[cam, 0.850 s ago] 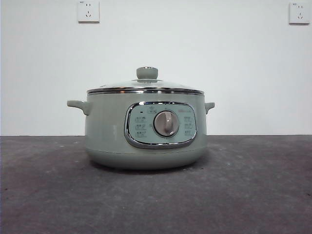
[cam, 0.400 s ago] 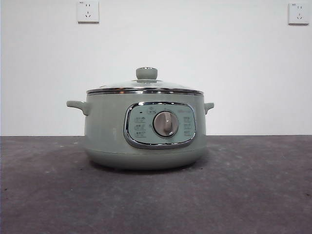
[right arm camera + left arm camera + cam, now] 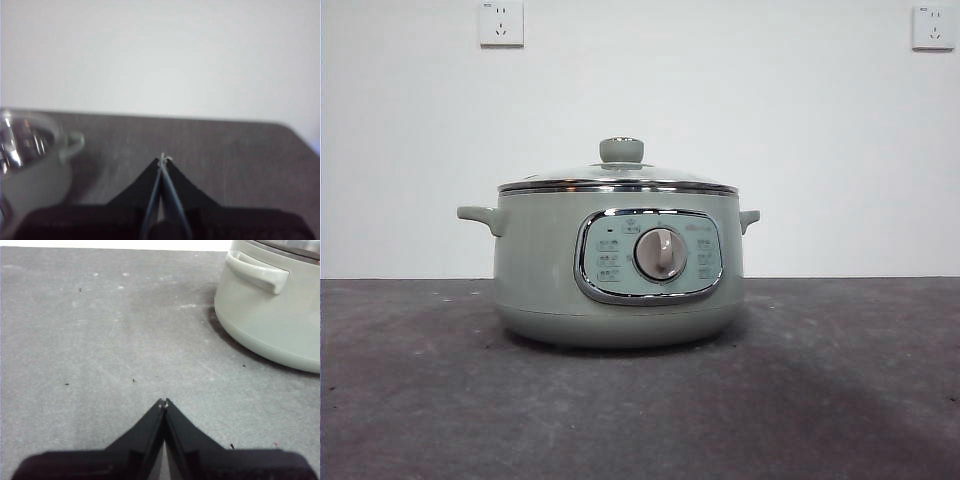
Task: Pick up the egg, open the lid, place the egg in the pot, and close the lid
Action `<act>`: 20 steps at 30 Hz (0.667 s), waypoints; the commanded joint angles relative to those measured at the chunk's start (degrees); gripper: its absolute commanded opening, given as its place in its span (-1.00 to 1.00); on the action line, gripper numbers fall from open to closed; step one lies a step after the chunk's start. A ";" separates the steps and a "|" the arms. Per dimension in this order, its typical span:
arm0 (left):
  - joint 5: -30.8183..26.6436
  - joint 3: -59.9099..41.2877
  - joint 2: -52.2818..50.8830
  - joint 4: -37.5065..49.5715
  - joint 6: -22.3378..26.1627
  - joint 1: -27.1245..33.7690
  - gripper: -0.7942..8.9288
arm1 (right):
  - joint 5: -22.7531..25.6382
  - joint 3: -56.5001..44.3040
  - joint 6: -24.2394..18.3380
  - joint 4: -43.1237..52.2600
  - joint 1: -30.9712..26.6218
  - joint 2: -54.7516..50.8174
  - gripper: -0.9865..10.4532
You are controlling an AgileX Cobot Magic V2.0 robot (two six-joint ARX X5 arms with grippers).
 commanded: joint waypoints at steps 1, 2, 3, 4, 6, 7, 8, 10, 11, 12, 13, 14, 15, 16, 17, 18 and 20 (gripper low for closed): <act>0.15 -0.59 0.00 0.39 -0.50 0.17 -0.84 | 0.26 -8.87 2.38 2.95 -0.04 -3.74 -0.83; 0.15 -0.59 0.00 0.37 -0.50 0.17 -0.84 | 0.26 -10.86 3.23 3.37 -0.04 -4.72 -0.83; 0.15 -0.59 0.02 0.39 -0.50 0.17 -0.84 | 0.39 -12.79 4.11 3.39 -0.04 -5.81 -0.83; 0.15 -0.59 0.02 0.39 -0.50 0.17 -0.84 | 0.61 -14.43 4.74 3.28 -0.04 -6.73 -0.83; 0.15 -0.59 0.02 0.37 -0.50 0.17 -0.84 | 0.85 -16.96 5.27 3.30 -0.04 -8.04 -0.83; 0.15 -0.59 0.02 0.39 -0.50 0.17 -0.84 | 0.85 -18.01 5.27 3.48 -0.04 -8.04 -0.83; 0.15 -0.59 0.02 0.39 -0.50 0.17 -0.84 | 0.85 -18.71 5.25 3.41 -0.04 -8.04 -0.83; 0.15 -0.59 0.04 0.39 -0.50 0.17 -0.84 | 0.85 -19.91 5.25 3.28 -0.04 -8.04 -0.83; 0.15 -0.59 0.04 0.39 -0.50 0.17 -0.84 | 0.85 -20.52 5.25 3.30 -0.04 -8.04 -0.83; 0.15 -0.59 0.07 0.37 -0.50 0.17 -0.84 | 0.85 -21.14 5.25 3.30 -0.04 -8.04 -0.83; 0.15 -0.59 0.09 0.39 -0.50 0.17 -0.84 | 0.85 -21.46 5.22 3.34 -0.02 -8.02 -0.83; 0.15 -0.59 0.15 0.39 -0.50 0.17 -0.84 | 0.85 -21.46 5.20 3.69 -0.02 -8.04 -0.83; 0.15 -0.59 0.20 0.37 -0.50 0.17 -0.84 | 0.85 -21.51 5.18 3.69 -0.02 -8.04 -0.83; 0.15 -0.59 0.22 0.42 -0.50 0.17 -0.84 | 0.90 -21.55 5.20 3.72 -0.02 -8.04 -0.83; 0.15 -0.59 0.22 0.39 -0.50 0.17 -0.84 | 0.87 -21.55 5.25 3.69 -0.02 -8.04 -0.83; 0.17 -0.59 0.26 0.37 -0.50 0.17 -0.84 | 0.87 -21.55 5.25 3.69 -0.02 -8.04 -0.83; 0.15 -0.59 0.28 0.39 -0.50 0.17 -0.84 | 0.72 -21.55 5.20 3.72 0.02 -8.04 -0.83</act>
